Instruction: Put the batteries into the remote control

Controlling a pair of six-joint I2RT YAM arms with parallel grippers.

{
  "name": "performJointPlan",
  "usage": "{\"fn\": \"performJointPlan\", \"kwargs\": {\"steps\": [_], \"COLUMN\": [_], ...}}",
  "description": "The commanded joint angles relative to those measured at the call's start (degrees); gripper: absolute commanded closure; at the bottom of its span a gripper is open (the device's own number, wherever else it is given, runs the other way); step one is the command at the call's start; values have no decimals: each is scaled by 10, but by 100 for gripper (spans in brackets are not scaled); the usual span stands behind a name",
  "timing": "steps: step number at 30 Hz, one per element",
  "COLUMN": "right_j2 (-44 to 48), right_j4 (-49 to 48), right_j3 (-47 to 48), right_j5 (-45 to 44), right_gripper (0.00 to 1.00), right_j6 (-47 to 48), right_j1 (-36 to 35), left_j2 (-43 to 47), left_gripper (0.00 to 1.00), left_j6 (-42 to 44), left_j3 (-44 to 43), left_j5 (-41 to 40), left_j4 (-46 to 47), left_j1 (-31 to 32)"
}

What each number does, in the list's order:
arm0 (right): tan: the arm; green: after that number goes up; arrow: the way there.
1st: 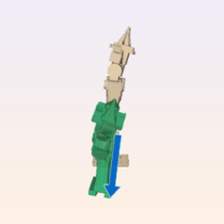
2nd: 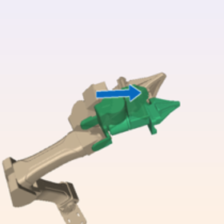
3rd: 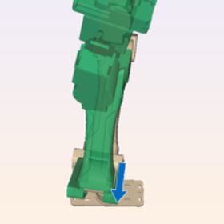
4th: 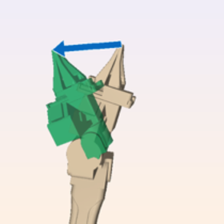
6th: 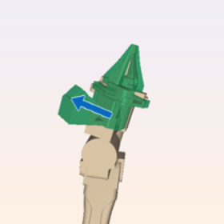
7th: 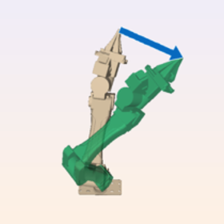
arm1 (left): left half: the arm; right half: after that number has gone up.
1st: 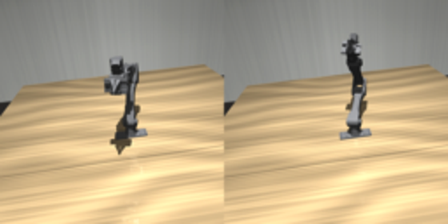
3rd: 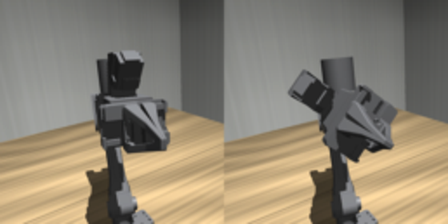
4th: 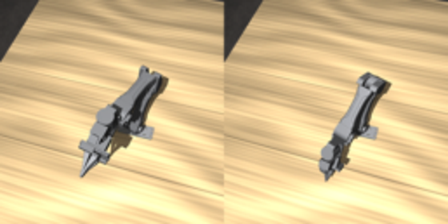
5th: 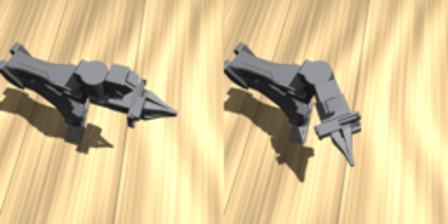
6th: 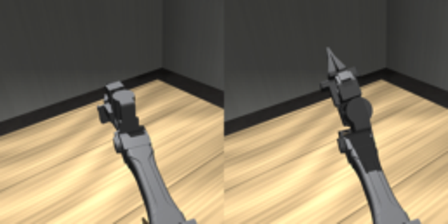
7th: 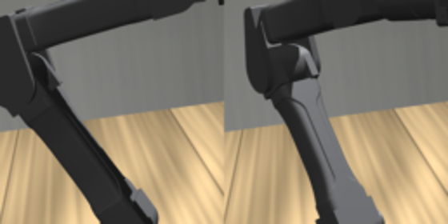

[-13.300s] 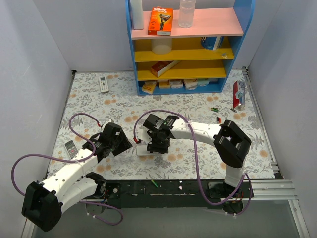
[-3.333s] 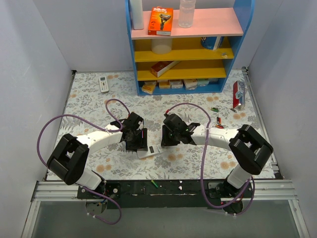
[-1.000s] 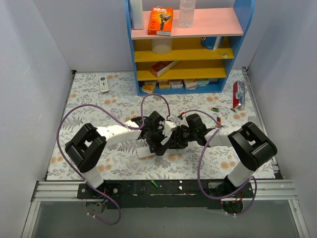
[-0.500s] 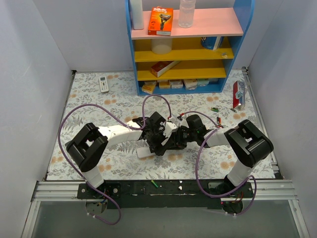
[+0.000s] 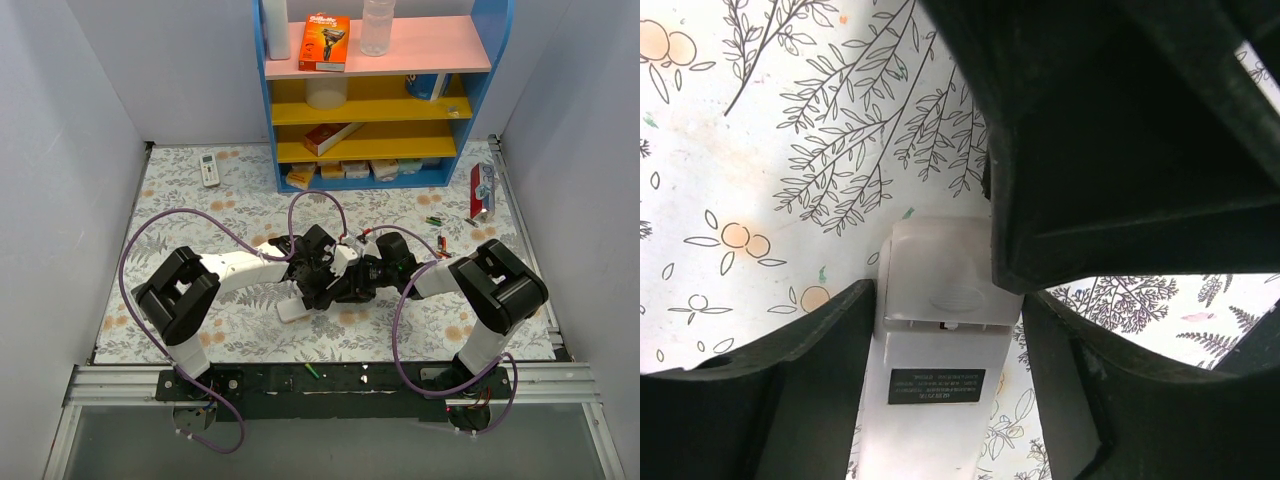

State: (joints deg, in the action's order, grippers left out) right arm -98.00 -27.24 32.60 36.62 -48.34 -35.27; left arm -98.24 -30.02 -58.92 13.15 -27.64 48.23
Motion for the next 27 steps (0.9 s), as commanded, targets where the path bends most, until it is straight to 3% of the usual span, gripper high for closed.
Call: {"fn": "performJointPlan", "kwargs": {"steps": [1, 3, 11, 17, 27], "right_j2": [-18, -18, -20, -5, 3], "right_j4": [-11, -15, -17, 24, 66], "right_j3": [-12, -13, -11, 4, 24], "right_j5": [3, 7, 12, -5, -23], "right_gripper": [56, 57, 61, 61, 61], "right_j6": [5, 9, 21, 51, 75], "right_j1": [2, 1, 2, 1, 0], "left_j2": [-4, -4, 1, 9, 24], "left_gripper": [47, 52, 49, 34, 19], "left_j6": [0, -1, -3, -7, -21], "left_j3": [-10, -10, -5, -3, -6], "left_j5": [11, 12, 14, 7, -7], "left_j4": [0, -1, 0, 0, 7], "left_j1": [4, 4, 4, 4, 4]}}
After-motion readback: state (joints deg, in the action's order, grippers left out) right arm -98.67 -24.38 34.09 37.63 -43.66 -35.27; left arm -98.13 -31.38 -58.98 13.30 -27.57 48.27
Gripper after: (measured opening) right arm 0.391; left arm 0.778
